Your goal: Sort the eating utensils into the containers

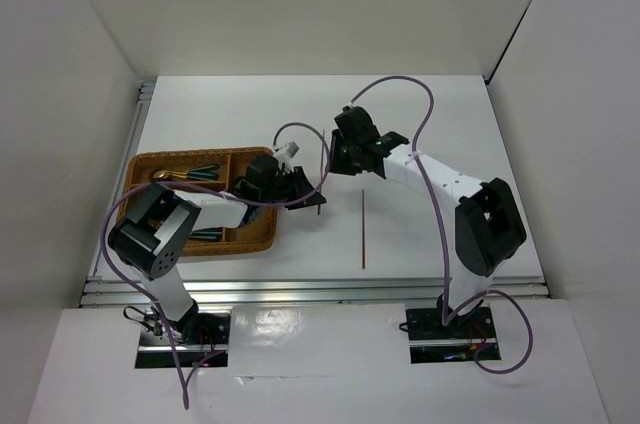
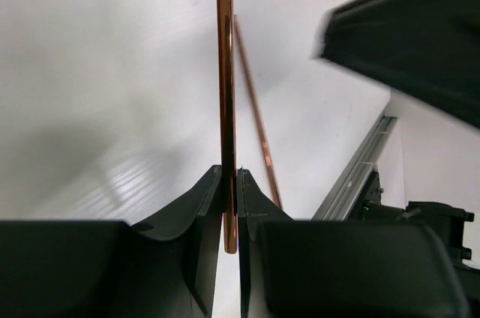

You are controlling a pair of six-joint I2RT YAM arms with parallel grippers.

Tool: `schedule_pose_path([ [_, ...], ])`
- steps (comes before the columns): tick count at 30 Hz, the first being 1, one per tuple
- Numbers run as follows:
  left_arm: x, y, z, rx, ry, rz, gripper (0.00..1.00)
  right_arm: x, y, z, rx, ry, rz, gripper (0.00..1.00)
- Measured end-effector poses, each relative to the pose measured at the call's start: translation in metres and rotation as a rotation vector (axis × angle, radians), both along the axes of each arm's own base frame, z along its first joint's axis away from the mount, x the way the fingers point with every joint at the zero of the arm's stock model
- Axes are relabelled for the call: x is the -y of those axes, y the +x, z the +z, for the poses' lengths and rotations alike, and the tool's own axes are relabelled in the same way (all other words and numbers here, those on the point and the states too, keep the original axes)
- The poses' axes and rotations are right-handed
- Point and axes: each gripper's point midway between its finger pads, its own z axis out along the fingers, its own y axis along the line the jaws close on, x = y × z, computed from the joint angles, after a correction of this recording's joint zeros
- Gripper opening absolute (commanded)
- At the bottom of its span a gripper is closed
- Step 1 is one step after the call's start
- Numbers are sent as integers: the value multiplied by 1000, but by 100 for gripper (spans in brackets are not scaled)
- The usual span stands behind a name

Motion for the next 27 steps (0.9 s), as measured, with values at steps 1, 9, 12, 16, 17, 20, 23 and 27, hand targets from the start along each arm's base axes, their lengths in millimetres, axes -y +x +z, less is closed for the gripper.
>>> schedule_pose_path([
  [1,-5,0,-4,-14,4,13,21,0,0,2,4,3,-1,33],
  [9,-44,7,26,21,32,107,21,21,-2,59,120,53,-34,40],
  [12,-58,5,48,58,50,133,21,37,-5,75,165,62,-65,40],
  [16,-84,-1,66,73,110,180,20,57,-7,49,114,18,-108,39],
  [17,-94,-1,66,63,140,197,16,62,-11,34,79,-2,-115,37],
  [20,-128,0,51,-9,233,267,16,71,-24,0,-10,-50,-120,37],
  [23,-163,-9,25,-119,328,329,16,74,-31,-18,-63,-78,-118,36],
  [27,-175,-31,2,-219,390,331,16,77,-32,-25,-81,-98,-124,36],
])
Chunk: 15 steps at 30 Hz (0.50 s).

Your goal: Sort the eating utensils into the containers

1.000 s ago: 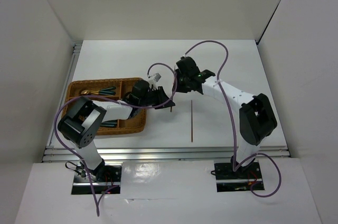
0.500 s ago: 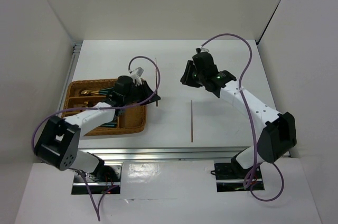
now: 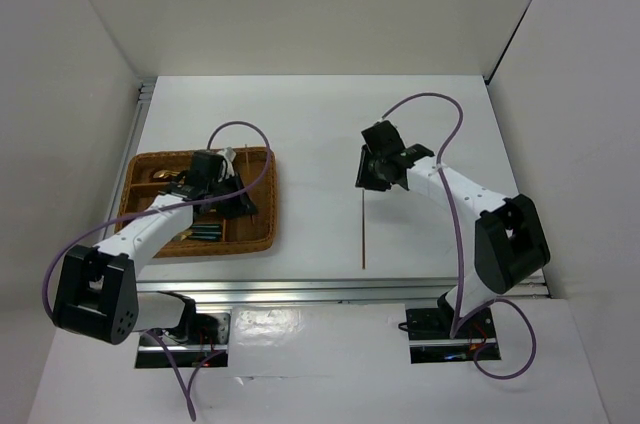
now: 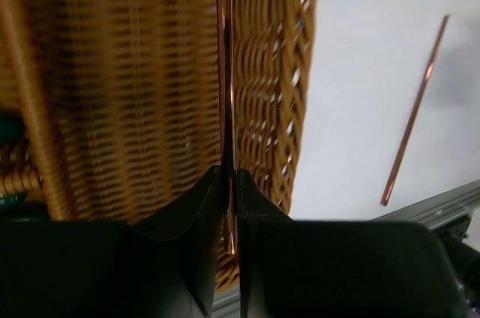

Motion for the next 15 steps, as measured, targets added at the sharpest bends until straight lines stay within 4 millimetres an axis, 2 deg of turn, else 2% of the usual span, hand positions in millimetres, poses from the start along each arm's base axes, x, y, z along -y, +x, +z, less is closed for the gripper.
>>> schedule_pose_path([
  [4,-4,-17,-13,-62,27,-13,16,2,-5,-9,-22,-9,-2,33],
  [7,-6,-21,-16,-80,36,-14,17,6,-14,-24,-65,-24,-4,32],
  [10,-8,-24,-21,-97,44,-13,24,7,-21,-36,-103,-30,-4,32],
  [12,-8,-25,-23,-108,49,-12,32,7,-23,-38,-113,-29,-3,32],
  [15,-10,-26,-27,-118,59,-9,38,6,-24,-40,-116,-26,-4,32],
])
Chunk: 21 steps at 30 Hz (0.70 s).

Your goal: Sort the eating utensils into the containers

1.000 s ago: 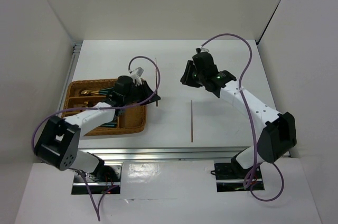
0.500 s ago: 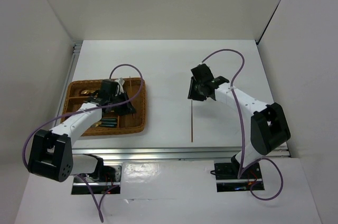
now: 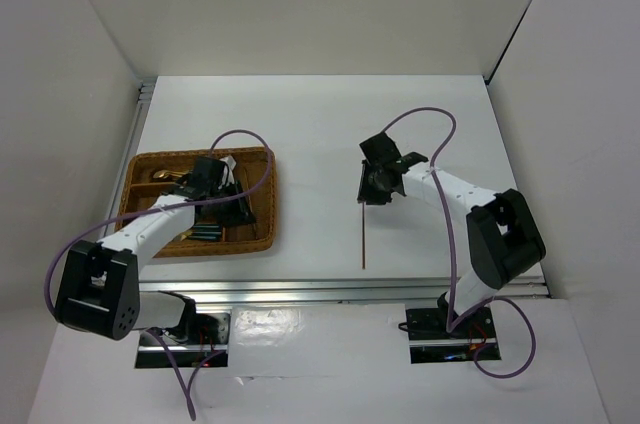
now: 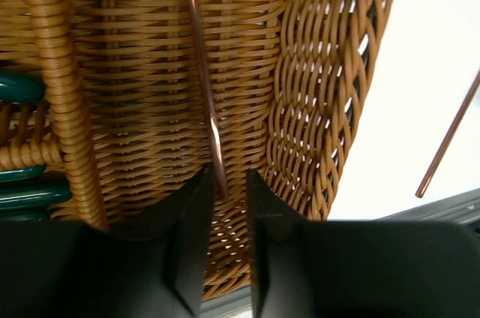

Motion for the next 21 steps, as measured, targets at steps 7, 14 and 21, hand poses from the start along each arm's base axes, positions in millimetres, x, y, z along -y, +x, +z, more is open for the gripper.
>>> schedule_pose_path([
  [7,-8,-4,-3,-24,41,19,46,5,-15,-18,-52,-26,-2,40],
  [14,-3,15,26,45,37,3,48,8,-20,-25,-73,-39,-6,42],
  [21,21,28,68,152,-17,-64,49,15,-32,-43,-116,-63,-7,41],
])
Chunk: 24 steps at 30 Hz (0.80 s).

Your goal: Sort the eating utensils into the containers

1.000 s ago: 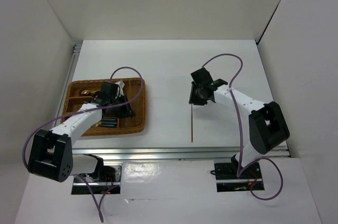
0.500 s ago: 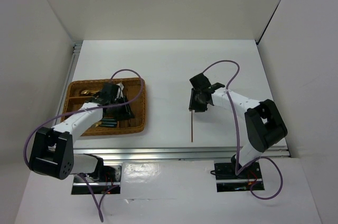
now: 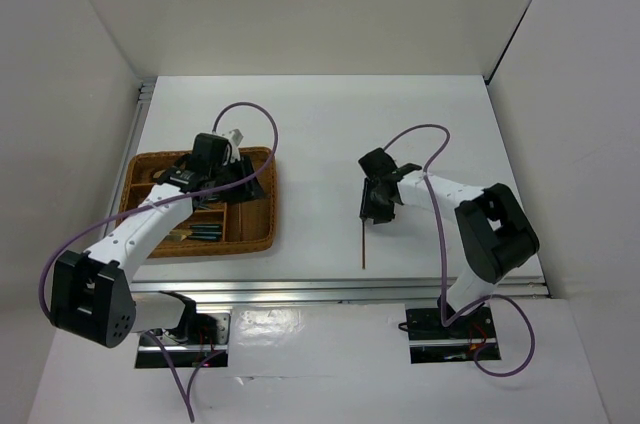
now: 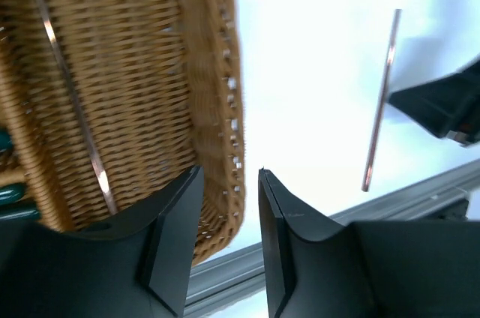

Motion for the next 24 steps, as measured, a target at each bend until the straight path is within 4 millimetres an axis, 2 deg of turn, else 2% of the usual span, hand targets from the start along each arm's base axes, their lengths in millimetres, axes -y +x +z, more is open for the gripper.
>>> schedule_pose_path([
  [5,8,0,8,14,-16,-27,49,0,-3,-9,-20,-19,-4,40],
  [17,10,-3,7,5,-20,-36,49,-3,1,-10,-14,-29,-3,39],
  [24,12,-5,8,0,-20,-44,49,-7,6,-11,-8,-27,0,29],
])
